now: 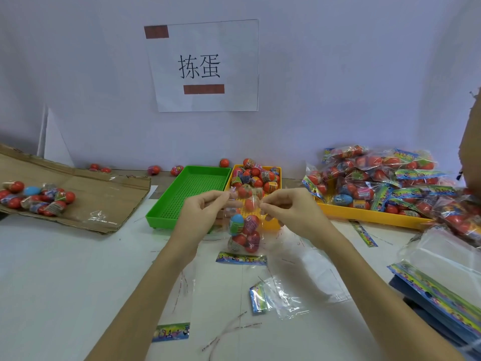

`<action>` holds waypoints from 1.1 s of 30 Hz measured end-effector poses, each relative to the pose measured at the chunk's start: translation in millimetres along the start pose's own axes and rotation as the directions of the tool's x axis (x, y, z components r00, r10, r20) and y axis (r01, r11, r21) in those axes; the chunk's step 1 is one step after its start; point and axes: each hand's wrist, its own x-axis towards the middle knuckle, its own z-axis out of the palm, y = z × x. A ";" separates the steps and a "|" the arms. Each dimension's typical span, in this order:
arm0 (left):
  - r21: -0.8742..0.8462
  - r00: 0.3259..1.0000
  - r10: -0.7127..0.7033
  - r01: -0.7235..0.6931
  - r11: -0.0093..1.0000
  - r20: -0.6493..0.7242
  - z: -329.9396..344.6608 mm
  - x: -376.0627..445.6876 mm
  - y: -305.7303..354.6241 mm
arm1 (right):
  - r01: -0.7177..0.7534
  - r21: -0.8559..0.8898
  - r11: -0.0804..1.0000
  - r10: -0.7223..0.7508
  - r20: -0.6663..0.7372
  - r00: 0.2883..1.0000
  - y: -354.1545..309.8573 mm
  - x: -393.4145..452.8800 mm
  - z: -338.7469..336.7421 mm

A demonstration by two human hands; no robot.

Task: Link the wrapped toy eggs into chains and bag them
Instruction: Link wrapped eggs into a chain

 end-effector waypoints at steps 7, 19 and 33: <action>0.001 0.999 0.019 -0.019 1.000 0.027 -4.0 0.0 -6.2 | -0.044 0.079 0.996 0.041 0.042 0.998 -0.4 -1.0 -7.1; -0.125 0.997 -0.075 0.073 0.989 -0.016 -8.6 2.6 -8.1 | -0.024 0.120 0.992 0.009 0.119 0.993 4.9 -2.6 -17.2; -0.088 1.000 0.031 -0.031 0.996 -0.004 -15.4 6.3 -11.2 | 0.005 0.277 0.961 -0.031 0.090 0.995 10.4 -2.1 -23.3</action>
